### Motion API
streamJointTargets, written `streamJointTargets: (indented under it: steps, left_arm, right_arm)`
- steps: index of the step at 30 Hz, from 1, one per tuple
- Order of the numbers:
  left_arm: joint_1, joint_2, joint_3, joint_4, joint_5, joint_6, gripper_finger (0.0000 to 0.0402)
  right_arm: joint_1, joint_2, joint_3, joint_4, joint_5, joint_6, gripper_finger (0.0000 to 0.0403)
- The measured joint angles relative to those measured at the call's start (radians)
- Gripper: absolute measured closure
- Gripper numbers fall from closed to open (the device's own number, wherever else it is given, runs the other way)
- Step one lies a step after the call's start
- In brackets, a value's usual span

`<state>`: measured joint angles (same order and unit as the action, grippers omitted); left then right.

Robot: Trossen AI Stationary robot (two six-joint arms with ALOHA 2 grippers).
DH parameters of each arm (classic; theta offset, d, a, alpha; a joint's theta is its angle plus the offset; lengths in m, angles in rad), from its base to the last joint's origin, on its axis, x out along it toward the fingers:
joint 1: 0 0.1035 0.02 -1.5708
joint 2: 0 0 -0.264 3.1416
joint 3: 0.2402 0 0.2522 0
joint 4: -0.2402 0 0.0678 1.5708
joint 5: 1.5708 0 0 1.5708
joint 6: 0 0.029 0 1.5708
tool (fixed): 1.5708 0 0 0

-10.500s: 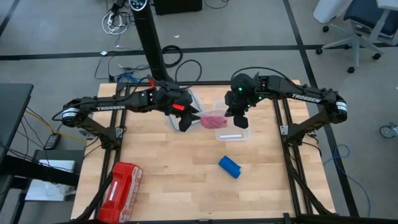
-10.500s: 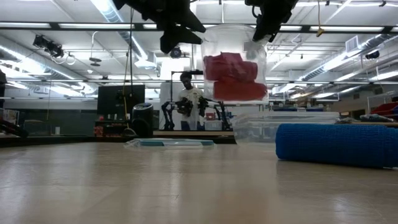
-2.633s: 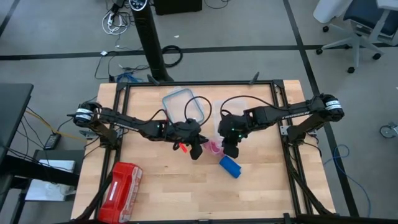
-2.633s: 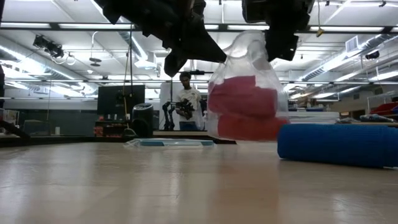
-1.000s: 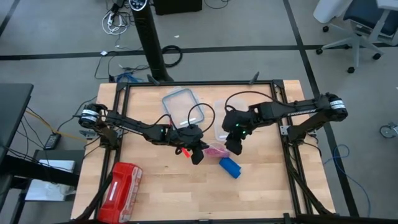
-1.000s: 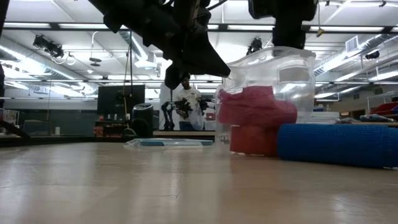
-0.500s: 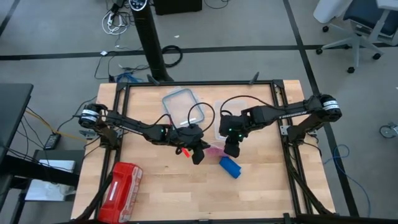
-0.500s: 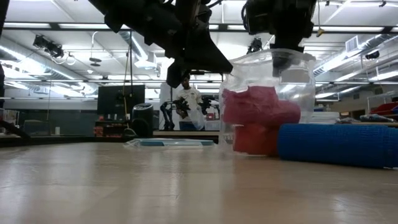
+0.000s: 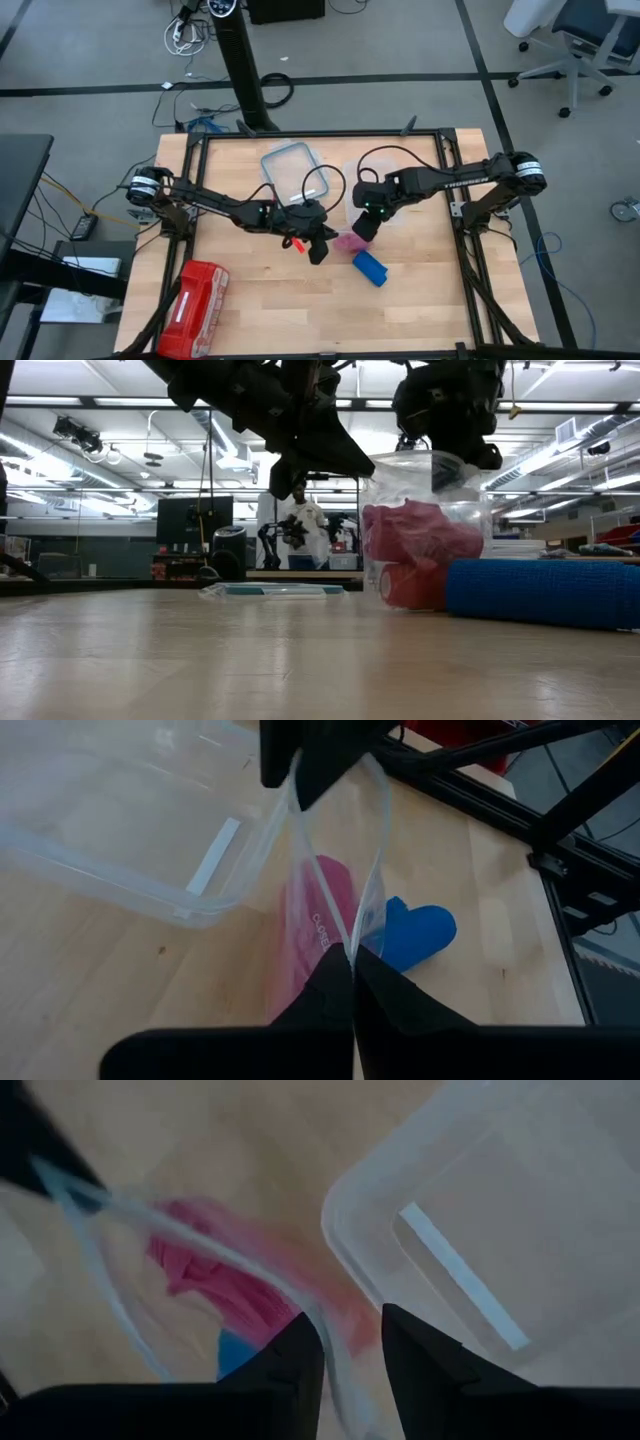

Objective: Roll bandage
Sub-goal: Open the transparent zip bag

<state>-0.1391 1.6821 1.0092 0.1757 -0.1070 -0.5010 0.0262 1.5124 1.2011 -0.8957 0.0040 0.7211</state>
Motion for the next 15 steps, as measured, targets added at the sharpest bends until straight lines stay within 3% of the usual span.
streamJointTargets:
  steps: [15]
  left_arm:
    - [0.0,0.0,0.0,0.023,-0.031,0.002,0.0401]
  right_arm:
    - [-0.027,0.0,0.0,-0.015,-0.057,0.089,0.0316]
